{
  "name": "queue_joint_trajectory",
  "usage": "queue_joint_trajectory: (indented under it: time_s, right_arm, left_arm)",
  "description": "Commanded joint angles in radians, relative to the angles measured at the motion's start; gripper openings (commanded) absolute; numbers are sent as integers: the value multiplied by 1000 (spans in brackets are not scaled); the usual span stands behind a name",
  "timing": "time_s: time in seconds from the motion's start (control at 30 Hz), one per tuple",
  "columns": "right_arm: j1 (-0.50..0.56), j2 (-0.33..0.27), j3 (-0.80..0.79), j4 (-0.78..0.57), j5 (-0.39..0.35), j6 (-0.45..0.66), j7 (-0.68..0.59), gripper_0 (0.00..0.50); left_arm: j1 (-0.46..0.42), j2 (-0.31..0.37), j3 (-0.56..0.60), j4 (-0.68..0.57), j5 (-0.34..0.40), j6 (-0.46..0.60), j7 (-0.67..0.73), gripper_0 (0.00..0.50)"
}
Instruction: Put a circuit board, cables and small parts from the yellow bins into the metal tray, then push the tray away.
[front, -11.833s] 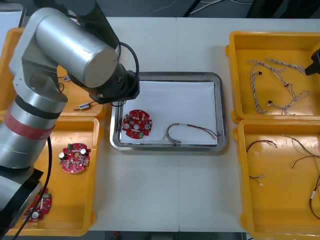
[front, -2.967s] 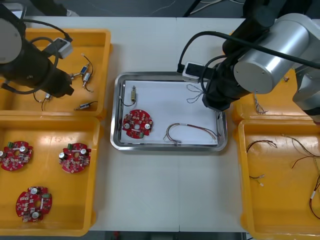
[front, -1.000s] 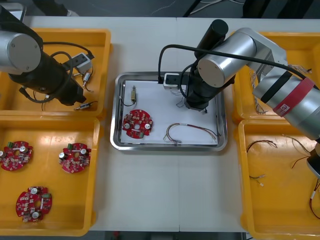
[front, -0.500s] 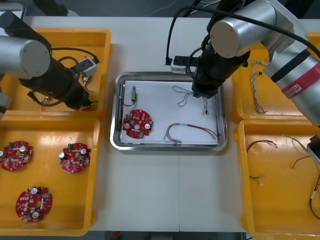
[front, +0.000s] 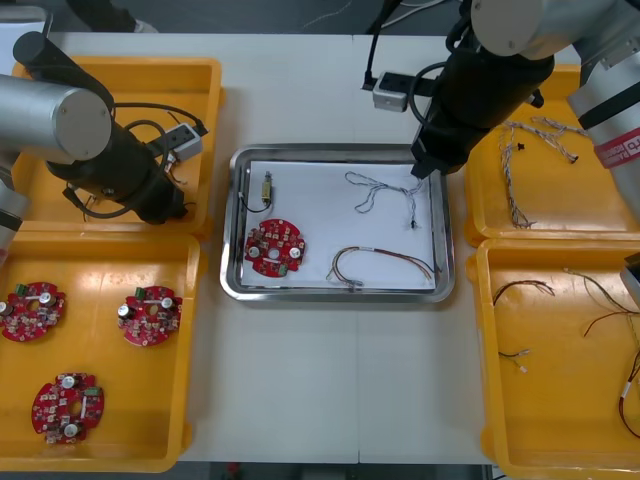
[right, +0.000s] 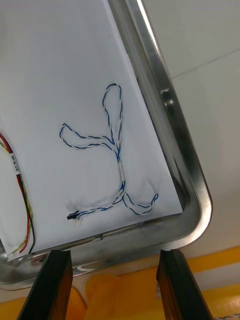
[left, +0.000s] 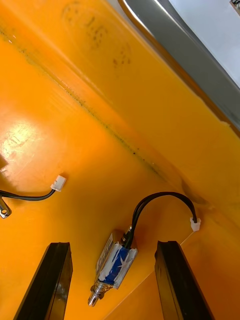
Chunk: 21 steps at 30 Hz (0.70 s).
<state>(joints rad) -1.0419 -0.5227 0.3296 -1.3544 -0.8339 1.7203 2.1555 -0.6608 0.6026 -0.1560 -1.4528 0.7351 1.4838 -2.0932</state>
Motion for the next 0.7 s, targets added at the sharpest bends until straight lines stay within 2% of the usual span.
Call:
queue_joint_trajectory:
  time_s: [0.03,0.47,0.7]
  right_arm:
    - [-52,-36,-73,-66,19,58,-134,500]
    - [-44,-122,-170,-72,50,177,-468,500]
    - [3,-164,-247,-83,50,200,-576,500]
  left_arm:
    - [-11,-17,-14,-8,-11,-10,-102,487]
    - [-10,-1,-24,-8,-20,15,-99,488]
    - [-13,11,-31,9,-10,15,-96,488]
